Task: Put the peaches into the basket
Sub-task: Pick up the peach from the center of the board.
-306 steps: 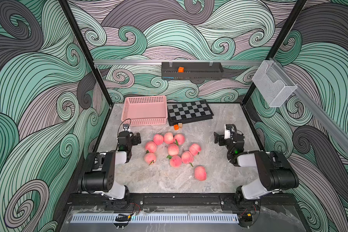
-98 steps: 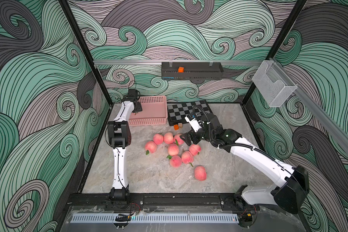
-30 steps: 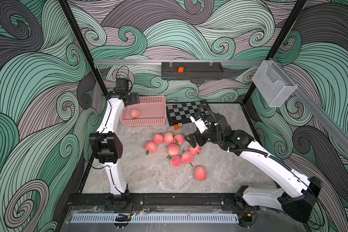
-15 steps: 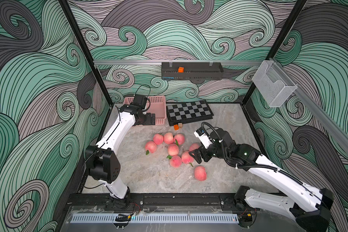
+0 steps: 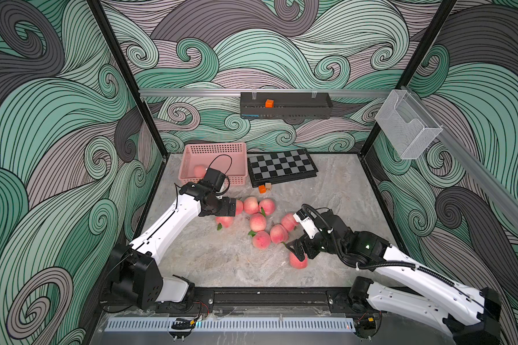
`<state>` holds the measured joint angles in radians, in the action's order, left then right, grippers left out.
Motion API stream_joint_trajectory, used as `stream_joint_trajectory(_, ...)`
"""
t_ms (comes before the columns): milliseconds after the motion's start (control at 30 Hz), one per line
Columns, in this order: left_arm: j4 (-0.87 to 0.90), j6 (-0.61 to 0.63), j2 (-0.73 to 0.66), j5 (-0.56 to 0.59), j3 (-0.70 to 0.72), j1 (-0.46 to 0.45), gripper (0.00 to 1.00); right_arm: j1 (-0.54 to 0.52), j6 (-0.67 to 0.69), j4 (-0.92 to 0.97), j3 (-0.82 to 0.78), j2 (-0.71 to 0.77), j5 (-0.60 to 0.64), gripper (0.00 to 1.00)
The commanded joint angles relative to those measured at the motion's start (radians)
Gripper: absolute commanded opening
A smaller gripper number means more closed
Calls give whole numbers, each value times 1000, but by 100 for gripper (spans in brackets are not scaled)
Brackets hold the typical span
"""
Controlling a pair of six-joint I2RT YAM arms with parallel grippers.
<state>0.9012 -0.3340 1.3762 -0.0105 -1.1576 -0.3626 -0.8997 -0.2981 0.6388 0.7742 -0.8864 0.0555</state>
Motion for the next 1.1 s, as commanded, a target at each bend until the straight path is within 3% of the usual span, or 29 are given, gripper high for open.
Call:
stream_joint_trajectory(0, -31, -23, -9, 15, 22, -2, 99, -19, -23, -64, -18, 25, 11, 99)
stream_joint_trajectory(467, 19, -20, 218, 122, -81, 7, 99, -25, 51, -204, 0, -92, -81, 99)
stream_joint_trajectory(1067, -13, -26, 356, 102, -96, 11, 99, 0, 100, -263, 94, -233, -128, 99)
